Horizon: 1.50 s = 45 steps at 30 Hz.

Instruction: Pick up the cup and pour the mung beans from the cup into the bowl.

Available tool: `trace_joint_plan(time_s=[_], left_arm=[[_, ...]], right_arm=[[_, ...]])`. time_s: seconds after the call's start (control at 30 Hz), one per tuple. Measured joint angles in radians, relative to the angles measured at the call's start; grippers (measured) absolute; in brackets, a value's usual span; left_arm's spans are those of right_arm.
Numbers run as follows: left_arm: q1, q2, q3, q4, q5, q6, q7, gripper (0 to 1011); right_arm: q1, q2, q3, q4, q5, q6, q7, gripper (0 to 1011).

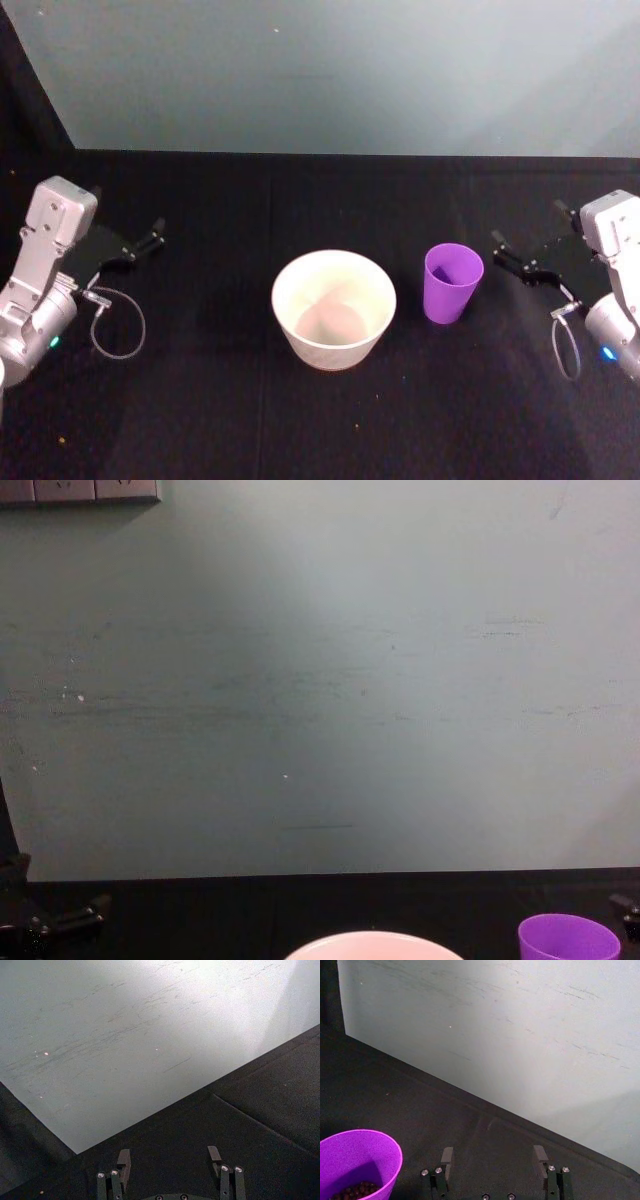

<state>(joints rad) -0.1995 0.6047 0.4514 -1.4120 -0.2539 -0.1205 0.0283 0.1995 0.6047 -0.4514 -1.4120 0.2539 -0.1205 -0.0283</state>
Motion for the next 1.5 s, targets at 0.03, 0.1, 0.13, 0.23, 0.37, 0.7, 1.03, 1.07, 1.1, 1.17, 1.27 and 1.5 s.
trace_joint_plan(time_s=[0.03, 0.1, 0.13, 0.23, 0.37, 0.7, 1.03, 1.07, 1.1, 1.17, 1.27, 1.5], left_arm=[[0.000, 0.000, 0.000, 0.000, 0.000, 0.000, 0.000, 1000], [0.000, 0.000, 0.000, 0.000, 0.000, 0.000, 0.000, 1000], [0.000, 0.000, 0.000, 0.000, 0.000, 0.000, 0.000, 1000], [0.000, 0.000, 0.000, 0.000, 0.000, 0.000, 0.000, 1000], [0.000, 0.000, 0.000, 0.000, 0.000, 0.000, 0.000, 1000], [0.000, 0.000, 0.000, 0.000, 0.000, 0.000, 0.000, 1000], [0.000, 0.000, 0.000, 0.000, 0.000, 0.000, 0.000, 1000], [0.000, 0.000, 0.000, 0.000, 0.000, 0.000, 0.000, 1000], [0.000, 0.000, 0.000, 0.000, 0.000, 0.000, 0.000, 1000], [0.000, 0.000, 0.000, 0.000, 0.000, 0.000, 0.000, 1000], [0.000, 0.000, 0.000, 0.000, 0.000, 0.000, 0.000, 1000], [0.000, 0.000, 0.000, 0.000, 0.000, 0.000, 0.000, 1000]], right_arm=[[0.000, 0.000, 0.000, 0.000, 0.000, 0.000, 0.000, 1002], [0.000, 0.000, 0.000, 0.000, 0.000, 0.000, 0.000, 1003], [0.000, 0.000, 0.000, 0.000, 0.000, 0.000, 0.000, 1003], [0.000, 0.000, 0.000, 0.000, 0.000, 0.000, 0.000, 1003], [0.000, 0.000, 0.000, 0.000, 0.000, 0.000, 0.000, 1003], [0.000, 0.000, 0.000, 0.000, 0.000, 0.000, 0.000, 1003], [0.000, 0.000, 0.000, 0.000, 0.000, 0.000, 0.000, 1003], [0.000, 0.000, 0.000, 0.000, 0.000, 0.000, 0.000, 1003], [0.000, 0.000, 0.000, 0.000, 0.000, 0.000, 0.000, 1002], [0.000, 0.000, 0.000, 0.000, 0.000, 0.000, 0.000, 1003], [-0.027, 0.012, 0.020, -0.019, 0.010, -0.023, 0.005, 1003], [-0.135, 0.066, 0.084, -0.077, 0.064, -0.121, 0.052, 1003]])
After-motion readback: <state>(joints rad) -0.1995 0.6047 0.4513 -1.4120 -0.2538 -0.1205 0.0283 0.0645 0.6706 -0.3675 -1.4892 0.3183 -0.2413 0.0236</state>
